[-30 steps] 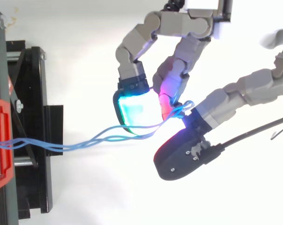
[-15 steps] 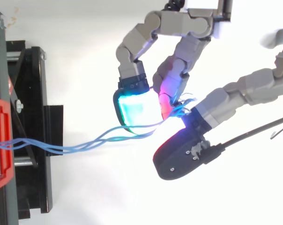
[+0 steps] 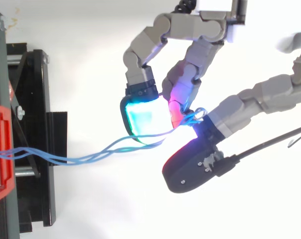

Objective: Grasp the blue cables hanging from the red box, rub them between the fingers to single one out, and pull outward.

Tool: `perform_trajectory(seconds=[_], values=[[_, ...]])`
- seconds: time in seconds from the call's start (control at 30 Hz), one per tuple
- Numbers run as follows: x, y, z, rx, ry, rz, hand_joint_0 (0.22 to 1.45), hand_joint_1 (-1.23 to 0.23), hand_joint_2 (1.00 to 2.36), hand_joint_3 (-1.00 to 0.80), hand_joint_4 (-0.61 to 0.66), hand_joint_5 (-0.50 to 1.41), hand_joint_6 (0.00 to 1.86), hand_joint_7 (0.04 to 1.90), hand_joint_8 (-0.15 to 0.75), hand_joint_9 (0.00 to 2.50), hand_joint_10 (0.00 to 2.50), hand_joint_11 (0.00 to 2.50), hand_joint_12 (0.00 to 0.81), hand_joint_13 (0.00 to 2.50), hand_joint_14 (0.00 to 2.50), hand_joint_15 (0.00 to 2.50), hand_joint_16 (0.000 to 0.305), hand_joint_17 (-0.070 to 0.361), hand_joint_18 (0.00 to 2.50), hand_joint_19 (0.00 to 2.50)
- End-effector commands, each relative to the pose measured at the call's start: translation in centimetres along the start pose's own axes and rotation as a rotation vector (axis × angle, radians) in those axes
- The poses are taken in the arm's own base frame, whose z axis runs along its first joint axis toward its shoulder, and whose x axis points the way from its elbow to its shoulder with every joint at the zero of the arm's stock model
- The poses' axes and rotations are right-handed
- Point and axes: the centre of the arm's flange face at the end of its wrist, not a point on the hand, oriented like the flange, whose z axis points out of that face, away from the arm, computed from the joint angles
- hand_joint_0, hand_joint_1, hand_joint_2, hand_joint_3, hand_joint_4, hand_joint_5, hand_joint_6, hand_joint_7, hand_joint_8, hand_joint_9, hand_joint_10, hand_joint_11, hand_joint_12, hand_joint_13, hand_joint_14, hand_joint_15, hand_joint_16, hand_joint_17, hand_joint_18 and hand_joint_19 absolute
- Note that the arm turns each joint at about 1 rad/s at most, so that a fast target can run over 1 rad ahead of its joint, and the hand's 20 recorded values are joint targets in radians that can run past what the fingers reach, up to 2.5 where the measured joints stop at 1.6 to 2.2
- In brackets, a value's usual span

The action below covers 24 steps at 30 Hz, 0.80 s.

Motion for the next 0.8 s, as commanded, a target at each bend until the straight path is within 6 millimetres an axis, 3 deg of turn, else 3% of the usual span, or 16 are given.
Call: perform_trajectory(seconds=[0.0,0.77], values=[[0.00,0.00,0.00,0.000,0.000,0.001,0.53,-0.83,1.00,-0.50,0.06,-0.15,0.87,1.04,0.242,1.21,0.02,0.78,0.350,0.84,0.03,0.63,0.048,0.109,0.70,0.67],[0.11,0.03,0.00,0.000,0.001,0.000,0.51,-0.85,1.00,-0.50,0.07,-0.15,0.86,1.04,0.236,1.20,0.02,0.78,0.347,0.83,0.03,0.64,0.049,0.111,0.70,0.68]])
